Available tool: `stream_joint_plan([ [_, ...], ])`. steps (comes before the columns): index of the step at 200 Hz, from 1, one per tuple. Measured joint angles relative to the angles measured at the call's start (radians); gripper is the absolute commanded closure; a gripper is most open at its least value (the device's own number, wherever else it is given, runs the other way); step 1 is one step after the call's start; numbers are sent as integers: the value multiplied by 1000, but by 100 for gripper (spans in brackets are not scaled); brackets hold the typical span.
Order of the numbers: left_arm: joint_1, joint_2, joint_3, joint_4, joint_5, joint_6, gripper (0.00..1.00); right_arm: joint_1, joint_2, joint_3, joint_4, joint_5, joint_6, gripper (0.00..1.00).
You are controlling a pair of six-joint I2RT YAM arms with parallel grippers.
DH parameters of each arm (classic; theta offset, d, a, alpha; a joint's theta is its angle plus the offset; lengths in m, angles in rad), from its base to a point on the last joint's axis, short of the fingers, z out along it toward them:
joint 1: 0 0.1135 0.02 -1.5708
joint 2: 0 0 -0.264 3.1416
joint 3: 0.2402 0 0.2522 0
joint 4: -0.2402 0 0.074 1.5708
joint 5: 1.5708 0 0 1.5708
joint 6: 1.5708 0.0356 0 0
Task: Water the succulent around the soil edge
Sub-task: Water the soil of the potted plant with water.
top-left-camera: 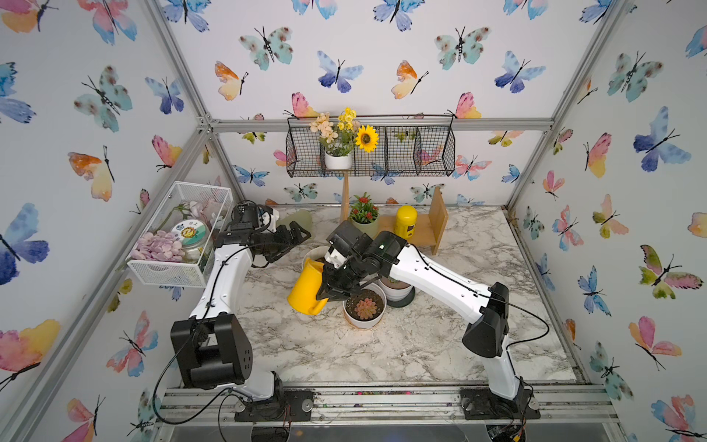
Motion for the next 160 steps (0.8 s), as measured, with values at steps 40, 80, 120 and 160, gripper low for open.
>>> stream_joint_plan([
  [40, 0, 41, 42, 6, 19, -2, 1, -16, 1, -3, 31, -19, 25, 99],
  [80, 0, 67, 69, 14, 27, -7, 1, -32, 1, -3, 62, -34, 46, 99],
  [120, 0, 84, 82, 25, 29, -18, 1, -61, 1, -11, 82, -36, 50, 99],
  [160, -3, 91, 82, 35, 29, -33, 1, -99, 1, -16, 95, -52, 50, 99],
])
